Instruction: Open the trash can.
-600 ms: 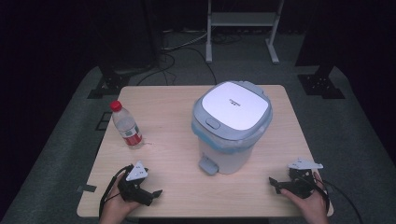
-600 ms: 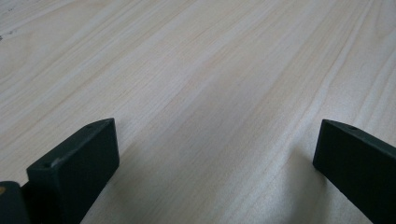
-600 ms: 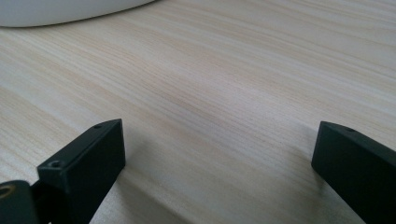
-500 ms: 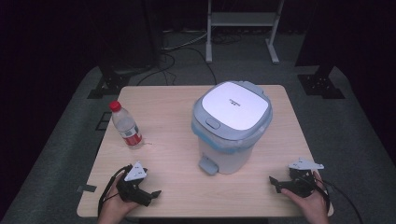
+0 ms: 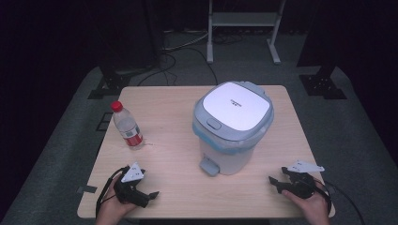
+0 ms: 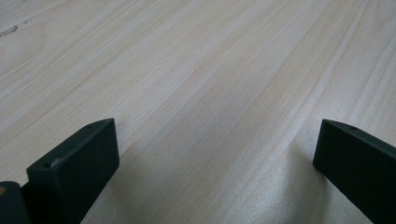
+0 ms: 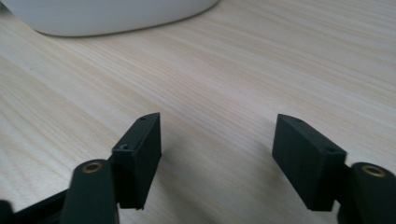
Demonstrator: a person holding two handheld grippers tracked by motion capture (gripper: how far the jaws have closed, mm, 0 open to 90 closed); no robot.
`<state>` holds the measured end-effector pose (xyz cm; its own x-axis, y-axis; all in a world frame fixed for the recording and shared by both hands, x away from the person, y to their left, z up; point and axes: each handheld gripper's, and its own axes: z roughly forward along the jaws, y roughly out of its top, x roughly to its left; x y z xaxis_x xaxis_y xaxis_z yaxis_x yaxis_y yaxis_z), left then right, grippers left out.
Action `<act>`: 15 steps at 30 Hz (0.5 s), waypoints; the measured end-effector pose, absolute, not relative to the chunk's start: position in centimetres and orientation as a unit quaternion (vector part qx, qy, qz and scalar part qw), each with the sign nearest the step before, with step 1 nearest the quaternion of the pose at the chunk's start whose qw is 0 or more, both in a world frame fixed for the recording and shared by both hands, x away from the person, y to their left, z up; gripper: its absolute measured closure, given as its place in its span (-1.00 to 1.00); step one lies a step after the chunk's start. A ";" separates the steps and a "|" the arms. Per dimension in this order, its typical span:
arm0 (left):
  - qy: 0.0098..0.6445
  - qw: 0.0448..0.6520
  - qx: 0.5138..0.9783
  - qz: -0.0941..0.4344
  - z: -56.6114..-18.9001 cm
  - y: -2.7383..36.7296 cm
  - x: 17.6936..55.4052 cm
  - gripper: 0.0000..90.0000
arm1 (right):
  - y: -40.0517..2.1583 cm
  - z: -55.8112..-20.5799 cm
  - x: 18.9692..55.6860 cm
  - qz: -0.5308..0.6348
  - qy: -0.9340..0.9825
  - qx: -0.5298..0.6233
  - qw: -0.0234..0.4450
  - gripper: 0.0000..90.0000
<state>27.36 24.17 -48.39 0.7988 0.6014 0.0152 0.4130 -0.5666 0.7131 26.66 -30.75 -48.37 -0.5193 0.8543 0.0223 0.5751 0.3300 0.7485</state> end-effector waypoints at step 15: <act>0.292 0.365 0.875 0.130 -48.4 24.2 27.3 -1.00 | -29.4 -47.2 26.1 0.404 0.794 0.419 0.175 0.16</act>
<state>27.32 24.15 -48.40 0.7958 0.6054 0.0154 0.4150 -0.5637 0.7141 26.05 -29.37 -47.24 -0.5885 0.8062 0.0606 0.5237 0.3230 0.7883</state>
